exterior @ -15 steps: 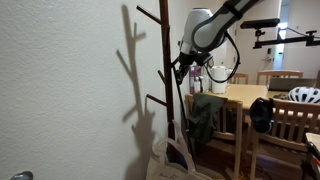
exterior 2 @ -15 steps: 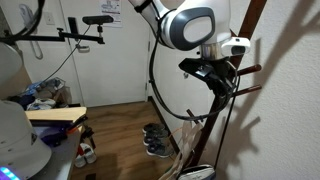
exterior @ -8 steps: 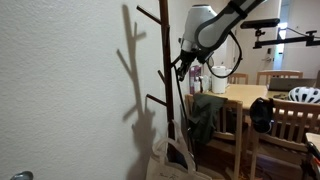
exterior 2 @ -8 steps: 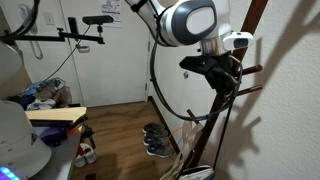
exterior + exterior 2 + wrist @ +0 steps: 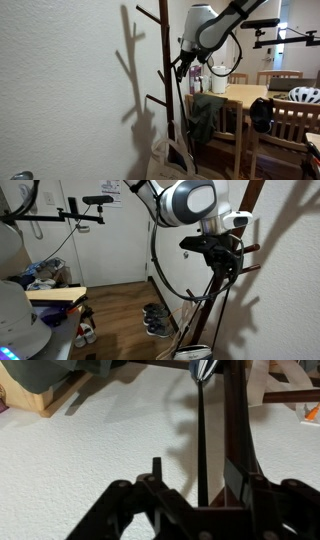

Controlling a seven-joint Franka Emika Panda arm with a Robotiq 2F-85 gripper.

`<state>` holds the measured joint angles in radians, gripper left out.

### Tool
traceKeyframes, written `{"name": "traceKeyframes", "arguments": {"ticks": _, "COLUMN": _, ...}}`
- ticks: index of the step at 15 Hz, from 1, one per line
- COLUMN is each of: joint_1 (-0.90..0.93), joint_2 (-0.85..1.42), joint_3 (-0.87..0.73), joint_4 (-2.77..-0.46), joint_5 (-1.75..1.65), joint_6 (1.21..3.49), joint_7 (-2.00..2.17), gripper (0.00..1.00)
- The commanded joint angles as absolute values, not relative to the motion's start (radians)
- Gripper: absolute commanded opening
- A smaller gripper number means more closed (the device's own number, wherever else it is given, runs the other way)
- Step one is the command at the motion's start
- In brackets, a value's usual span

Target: Move the blue bag from the right to the left hook

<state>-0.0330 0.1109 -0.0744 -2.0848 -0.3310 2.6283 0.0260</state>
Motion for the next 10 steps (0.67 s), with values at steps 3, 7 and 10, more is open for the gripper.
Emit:
{"name": "traceKeyframes", "arguments": {"ticks": 3, "joint_1": -0.029, "joint_2": 0.093, "joint_3": -0.066, "joint_4": -2.1, "joint_5": -0.319, "joint_6": 2.631, "joint_7": 0.021, "gripper": 1.0}}
{"name": "traceKeyframes", "arguments": {"ticks": 7, "joint_1": -0.03, "joint_2": 0.072, "joint_3": -0.049, "joint_4": -2.116, "joint_5": -0.178, "joint_6": 2.505, "joint_7": 0.026, "gripper": 1.0}}
{"name": "traceKeyframes", "arguments": {"ticks": 10, "joint_1": -0.027, "joint_2": 0.067, "joint_3": -0.042, "joint_4": -2.113, "joint_5": -0.129, "joint_6": 2.413, "joint_7": 0.039, "gripper": 1.0}}
